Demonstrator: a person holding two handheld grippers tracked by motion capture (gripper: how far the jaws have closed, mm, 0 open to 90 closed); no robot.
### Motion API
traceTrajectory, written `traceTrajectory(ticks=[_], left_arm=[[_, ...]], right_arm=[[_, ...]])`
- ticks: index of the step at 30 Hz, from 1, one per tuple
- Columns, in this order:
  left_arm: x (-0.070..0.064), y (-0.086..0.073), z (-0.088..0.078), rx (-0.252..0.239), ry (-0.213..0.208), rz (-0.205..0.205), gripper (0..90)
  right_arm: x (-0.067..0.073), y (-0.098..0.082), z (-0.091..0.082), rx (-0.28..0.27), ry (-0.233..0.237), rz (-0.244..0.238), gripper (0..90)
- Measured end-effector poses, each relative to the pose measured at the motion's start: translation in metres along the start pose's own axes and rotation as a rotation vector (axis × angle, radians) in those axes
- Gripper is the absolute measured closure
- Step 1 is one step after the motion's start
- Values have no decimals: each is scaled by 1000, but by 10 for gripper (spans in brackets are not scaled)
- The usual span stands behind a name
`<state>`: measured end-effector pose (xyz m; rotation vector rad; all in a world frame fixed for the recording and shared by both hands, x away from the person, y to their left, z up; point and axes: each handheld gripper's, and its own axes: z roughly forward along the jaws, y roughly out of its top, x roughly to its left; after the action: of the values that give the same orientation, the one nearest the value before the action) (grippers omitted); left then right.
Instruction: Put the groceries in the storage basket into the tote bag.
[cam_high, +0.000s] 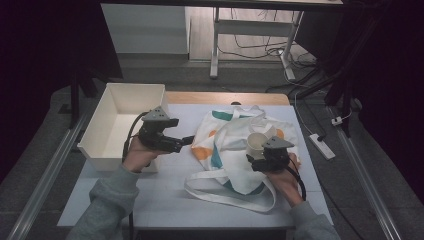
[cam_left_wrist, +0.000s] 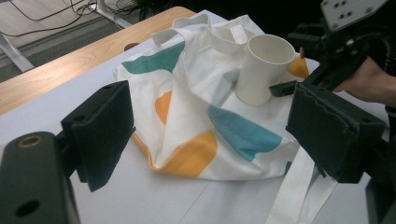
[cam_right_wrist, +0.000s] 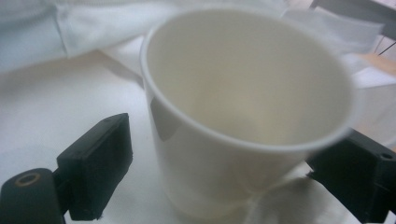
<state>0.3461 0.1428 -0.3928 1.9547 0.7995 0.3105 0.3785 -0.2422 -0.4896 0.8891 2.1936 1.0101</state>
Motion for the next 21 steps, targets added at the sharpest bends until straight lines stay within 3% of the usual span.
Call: traceTrajectory(ticks=[12, 21], left_arm=[[4, -3, 0, 21, 28, -3, 151], [5, -7, 2, 43, 41, 2, 152]], right_arm=[[-11, 0, -36, -92, 31, 76, 112], [-10, -9, -54, -121, 70, 81, 186]])
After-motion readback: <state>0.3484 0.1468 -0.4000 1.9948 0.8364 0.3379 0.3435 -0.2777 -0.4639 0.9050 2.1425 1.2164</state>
